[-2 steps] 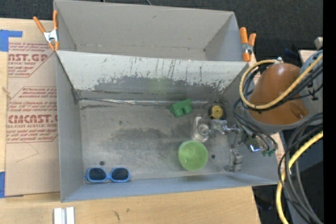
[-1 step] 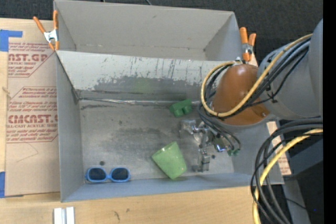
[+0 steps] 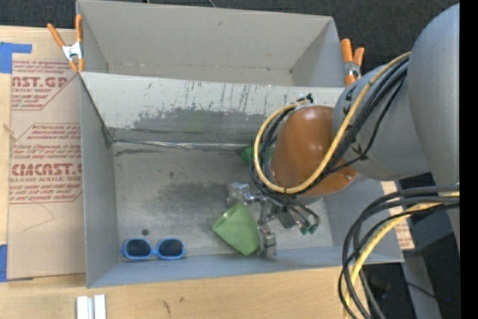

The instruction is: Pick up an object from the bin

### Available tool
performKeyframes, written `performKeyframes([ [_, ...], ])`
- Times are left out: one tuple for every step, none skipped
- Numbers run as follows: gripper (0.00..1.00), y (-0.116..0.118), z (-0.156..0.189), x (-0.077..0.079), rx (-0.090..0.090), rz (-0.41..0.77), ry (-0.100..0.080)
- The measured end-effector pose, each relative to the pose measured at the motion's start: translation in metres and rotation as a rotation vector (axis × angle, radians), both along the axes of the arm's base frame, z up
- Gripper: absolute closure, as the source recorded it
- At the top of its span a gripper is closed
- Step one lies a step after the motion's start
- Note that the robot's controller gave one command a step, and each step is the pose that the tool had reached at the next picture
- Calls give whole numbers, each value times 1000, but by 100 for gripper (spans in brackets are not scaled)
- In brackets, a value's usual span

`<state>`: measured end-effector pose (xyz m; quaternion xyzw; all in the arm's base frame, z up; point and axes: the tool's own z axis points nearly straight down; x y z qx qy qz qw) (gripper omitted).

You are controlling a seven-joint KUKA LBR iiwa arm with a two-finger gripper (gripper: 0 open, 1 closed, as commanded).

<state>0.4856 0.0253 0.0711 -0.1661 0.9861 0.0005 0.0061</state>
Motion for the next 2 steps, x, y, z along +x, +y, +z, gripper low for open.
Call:
performKeyframes([
  [100, -2, 0, 0, -2, -3, 1],
  [100, -5, 159, 9, -2, -17, 3],
])
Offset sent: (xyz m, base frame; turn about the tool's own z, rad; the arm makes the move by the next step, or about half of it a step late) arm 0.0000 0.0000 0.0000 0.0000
